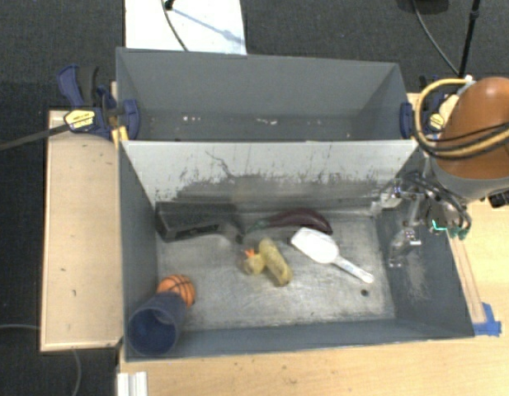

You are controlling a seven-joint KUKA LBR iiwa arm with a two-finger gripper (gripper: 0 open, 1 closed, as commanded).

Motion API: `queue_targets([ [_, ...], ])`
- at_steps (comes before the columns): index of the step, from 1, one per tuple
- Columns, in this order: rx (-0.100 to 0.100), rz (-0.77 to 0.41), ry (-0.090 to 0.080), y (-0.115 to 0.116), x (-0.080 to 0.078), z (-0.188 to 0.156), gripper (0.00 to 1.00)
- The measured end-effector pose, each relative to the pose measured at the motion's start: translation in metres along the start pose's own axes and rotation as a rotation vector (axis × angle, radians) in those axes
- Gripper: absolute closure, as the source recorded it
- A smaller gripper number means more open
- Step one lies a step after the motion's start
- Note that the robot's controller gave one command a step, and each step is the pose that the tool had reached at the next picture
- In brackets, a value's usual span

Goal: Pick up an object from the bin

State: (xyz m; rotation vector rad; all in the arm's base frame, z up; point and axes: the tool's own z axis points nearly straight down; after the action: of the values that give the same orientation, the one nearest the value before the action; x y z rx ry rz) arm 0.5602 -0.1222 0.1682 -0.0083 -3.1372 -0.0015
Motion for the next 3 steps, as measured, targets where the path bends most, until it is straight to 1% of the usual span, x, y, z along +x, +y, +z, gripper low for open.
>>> queue_targets([
  [1, 0.001, -0.003, -0.008, 0.000, -0.002, -0.005, 0.00],
  [2, 0.004, -0.019, -0.016, 0.019, -0.001, 0.036, 0.00],
  [3, 0.001, 0.007, -0.008, 0.047, -0.004, 0.089, 0.00],
])
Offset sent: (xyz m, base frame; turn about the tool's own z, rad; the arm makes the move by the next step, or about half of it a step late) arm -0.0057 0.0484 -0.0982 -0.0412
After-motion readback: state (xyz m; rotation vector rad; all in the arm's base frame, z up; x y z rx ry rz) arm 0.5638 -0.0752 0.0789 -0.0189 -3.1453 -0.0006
